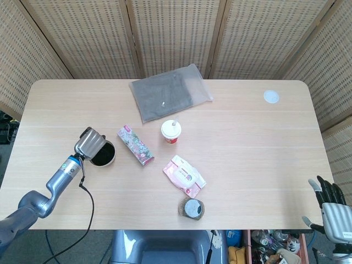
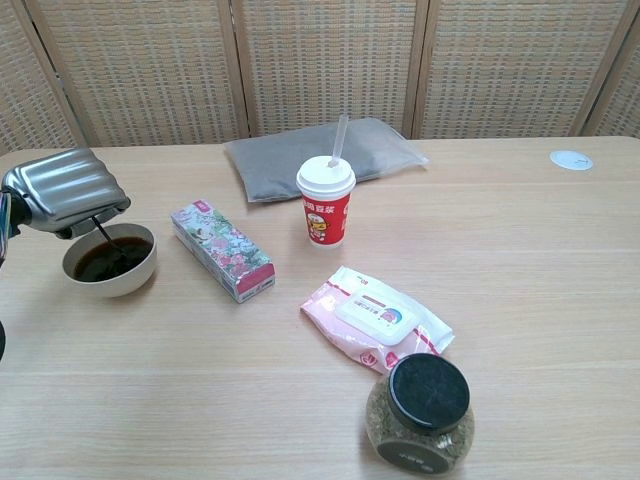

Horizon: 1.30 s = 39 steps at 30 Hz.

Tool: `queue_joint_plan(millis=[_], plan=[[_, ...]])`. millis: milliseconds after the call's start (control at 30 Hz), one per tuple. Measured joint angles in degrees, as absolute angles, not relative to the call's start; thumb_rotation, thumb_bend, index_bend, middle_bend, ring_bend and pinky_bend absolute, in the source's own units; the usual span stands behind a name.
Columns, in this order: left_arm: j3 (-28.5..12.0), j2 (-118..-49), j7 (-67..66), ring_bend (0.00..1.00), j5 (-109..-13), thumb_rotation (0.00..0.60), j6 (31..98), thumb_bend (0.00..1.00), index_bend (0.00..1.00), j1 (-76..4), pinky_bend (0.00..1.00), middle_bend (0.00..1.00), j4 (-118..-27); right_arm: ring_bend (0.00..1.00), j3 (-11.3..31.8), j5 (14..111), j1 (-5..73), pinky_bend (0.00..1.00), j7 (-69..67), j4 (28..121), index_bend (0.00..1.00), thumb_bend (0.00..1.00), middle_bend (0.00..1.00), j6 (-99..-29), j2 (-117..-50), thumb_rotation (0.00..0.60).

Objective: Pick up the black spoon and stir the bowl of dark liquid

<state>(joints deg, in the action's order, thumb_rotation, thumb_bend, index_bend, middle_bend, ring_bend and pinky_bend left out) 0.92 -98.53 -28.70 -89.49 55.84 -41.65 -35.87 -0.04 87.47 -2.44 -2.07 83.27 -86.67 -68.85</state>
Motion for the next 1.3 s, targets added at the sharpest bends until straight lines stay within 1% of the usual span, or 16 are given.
queue_joint_plan(millis=[300,600,900,1133,1300], plan=[[2.41,-96.24,-27.05,0.72,-90.98,0.6,58.75,0.41,0.72,-40.16,0.73,0.82,-39.15,0.0,-0.08,87.7,-2.28,0.0,-2.34,83.0,0.08,0.09,0.09,-86.55,-69.04,0.6],[2.21,-95.5,-28.29,0.72,-91.21,0.6,58.67,0.41,0.72,-40.59,0.73,0.82,-41.79,0.0,-0.05,87.57,-2.4,0.0,-2.58,82.72,0.08,0.09,0.09,-86.71,-69.09,0.6],[0.68,-98.34,-29.96,0.72,-89.95,0.6,55.36,0.41,0.72,-42.87,0.73,0.82,-38.69,0.0,-0.01,87.38,-2.6,0.0,-2.38,82.93,0.08,0.09,0.09,-86.92,-68.84,0.6],[0.27,-99.82,-30.07,0.72,-89.49,0.6,54.6,0.41,0.72,-43.58,0.73,0.82,-35.76,0.0,0.0,87.41,-2.61,0.0,-1.8,83.5,0.08,0.09,0.09,-86.97,-68.67,0.6],[0.68,-99.45,-28.81,0.72,-89.34,0.6,54.8,0.41,0.72,-42.9,0.73,0.82,-35.1,0.0,0.02,87.49,-2.48,0.0,-1.54,83.74,0.08,0.09,0.09,-86.84,-68.61,0.6]])
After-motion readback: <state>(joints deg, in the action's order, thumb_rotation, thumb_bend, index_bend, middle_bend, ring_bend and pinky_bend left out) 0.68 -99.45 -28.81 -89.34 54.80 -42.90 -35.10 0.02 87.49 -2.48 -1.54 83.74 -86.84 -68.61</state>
